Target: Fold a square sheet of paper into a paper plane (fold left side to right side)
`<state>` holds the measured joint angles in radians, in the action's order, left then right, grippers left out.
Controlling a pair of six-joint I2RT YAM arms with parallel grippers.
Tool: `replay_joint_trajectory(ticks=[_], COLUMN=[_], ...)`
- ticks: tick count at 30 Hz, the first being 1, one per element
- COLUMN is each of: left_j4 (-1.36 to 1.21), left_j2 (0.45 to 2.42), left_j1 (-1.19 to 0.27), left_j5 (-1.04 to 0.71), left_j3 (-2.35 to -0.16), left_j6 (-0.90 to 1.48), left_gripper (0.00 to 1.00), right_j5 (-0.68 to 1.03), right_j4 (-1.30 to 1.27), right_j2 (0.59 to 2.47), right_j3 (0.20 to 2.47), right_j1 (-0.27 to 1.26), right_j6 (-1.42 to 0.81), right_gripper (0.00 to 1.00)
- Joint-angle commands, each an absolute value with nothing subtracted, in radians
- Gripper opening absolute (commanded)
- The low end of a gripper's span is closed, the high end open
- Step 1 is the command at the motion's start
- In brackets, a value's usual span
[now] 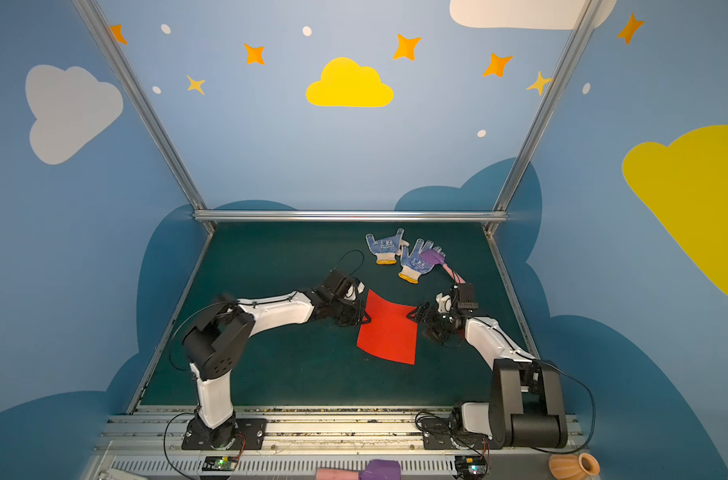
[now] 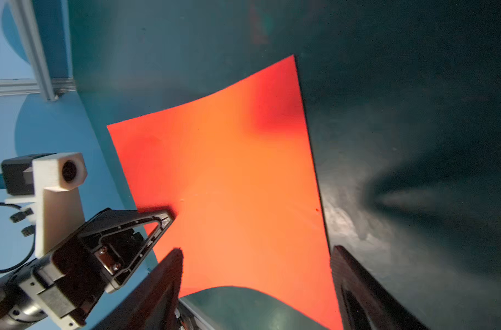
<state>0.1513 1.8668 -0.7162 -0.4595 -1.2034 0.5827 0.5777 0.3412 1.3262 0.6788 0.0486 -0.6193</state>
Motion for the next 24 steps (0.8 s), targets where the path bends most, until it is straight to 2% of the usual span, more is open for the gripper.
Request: replay_joint_trajectory(ticks=[1, 9, 16, 24], left_j4=[0.344, 0.502, 0.385, 0.245], left_j2=[1.761, 1.566, 1.470, 1.522], left_j1=[-0.709, -0.640, -0.571, -0.549], left_j5=[-0.396, -0.420, -0.510, -0.611], left_j3=[-1.259, -1.358, -1.377, -1.483], left_j6=[0.450, 0.383, 0.475, 0.604], left_gripper=[0.03, 0.03, 0.03, 0.03], right_j5=[0.685, 0.946, 0.990, 1.025], right_j4=[0.349, -0.003, -0.133, -0.254], right_j2=[1.311, 1.355, 1.417, 1.463], right_j3=[0.719, 0.747, 0.821, 0.892], right_j1=[0.042, 0.050, 0.113, 0.129], right_j6=[-0.581, -0.695, -0.772, -0.897], right_gripper=[0.80, 0.78, 0.78, 0.82])
